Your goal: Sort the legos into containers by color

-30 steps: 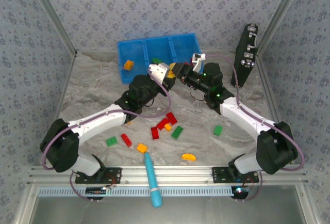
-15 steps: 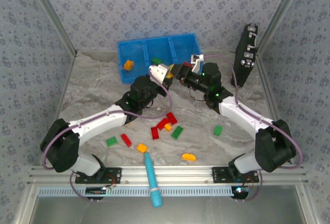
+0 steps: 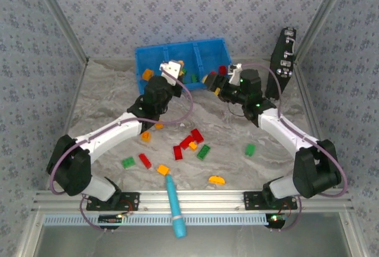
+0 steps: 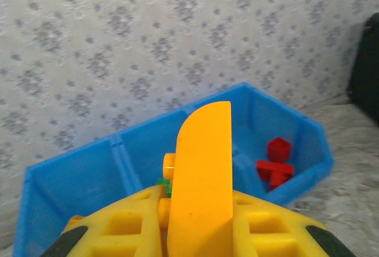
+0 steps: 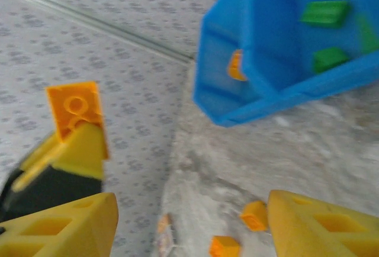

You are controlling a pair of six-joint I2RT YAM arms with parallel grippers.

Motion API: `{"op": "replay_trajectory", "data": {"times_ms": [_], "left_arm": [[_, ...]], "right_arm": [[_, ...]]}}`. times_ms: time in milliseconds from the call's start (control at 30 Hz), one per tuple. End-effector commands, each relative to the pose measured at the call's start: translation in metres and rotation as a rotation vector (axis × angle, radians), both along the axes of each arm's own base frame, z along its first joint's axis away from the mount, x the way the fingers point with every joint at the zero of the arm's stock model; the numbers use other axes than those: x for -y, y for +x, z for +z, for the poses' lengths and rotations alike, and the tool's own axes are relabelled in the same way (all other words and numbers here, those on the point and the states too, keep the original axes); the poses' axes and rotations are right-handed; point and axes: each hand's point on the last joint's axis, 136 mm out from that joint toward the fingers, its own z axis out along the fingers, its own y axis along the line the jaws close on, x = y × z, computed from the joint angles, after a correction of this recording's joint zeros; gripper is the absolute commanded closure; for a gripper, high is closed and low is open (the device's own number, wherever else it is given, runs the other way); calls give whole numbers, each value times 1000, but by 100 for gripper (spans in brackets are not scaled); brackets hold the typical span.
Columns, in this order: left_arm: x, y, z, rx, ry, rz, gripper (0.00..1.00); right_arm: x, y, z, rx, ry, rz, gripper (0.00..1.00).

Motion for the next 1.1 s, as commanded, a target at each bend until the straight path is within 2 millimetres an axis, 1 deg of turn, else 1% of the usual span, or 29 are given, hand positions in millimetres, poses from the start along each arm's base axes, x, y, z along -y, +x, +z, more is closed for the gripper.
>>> {"op": "replay_trajectory", "data": {"times_ms": [0, 67, 100, 200, 300, 400, 533, 600, 633, 700, 767, 833, 867, 967, 1033, 1067], "left_arm": [[-33, 22, -3, -27, 35, 123, 75], [-50, 37, -16, -64, 49, 175, 75], [-57, 45, -23, -84, 57, 199, 75], [-71, 65, -42, -124, 61, 249, 75], [-85, 85, -58, -156, 55, 291, 75], [-99, 104, -77, -216, 38, 329, 75], [-111, 127, -99, -276, 34, 357, 75], [-118, 138, -114, -337, 14, 360, 75], [-122, 142, -120, -363, 5, 370, 72], [-129, 148, -135, -415, -27, 379, 72], [-132, 153, -149, -448, -58, 373, 72], [-130, 158, -161, -478, -65, 360, 71], [-127, 161, -166, -491, -66, 352, 70], [-120, 167, -178, -539, -63, 333, 60], [-118, 168, -181, -551, -63, 329, 54], [-119, 169, -181, -551, -62, 330, 52]], "right_arm": [[46, -28, -28, -122, -250, -22, 29], [77, -48, -57, -240, -366, -65, 29], [93, -59, -73, -308, -396, -97, 29], [124, -89, -112, -447, -449, -161, 29], [143, -118, -145, -552, -527, -201, 29], [155, -137, -165, -615, -601, -229, 29], [170, -156, -173, -669, -715, -266, 26], [175, -161, -173, -680, -738, -281, 25], [177, -163, -174, -683, -744, -284, 25], [183, -166, -173, -687, -775, -299, 25], [187, -170, -173, -695, -795, -305, 27], [188, -174, -175, -706, -802, -306, 27], [188, -175, -178, -714, -796, -306, 27], [187, -176, -185, -728, -790, -298, 27], [184, -175, -189, -735, -784, -289, 27], [184, -176, -192, -742, -783, -286, 24]]}}
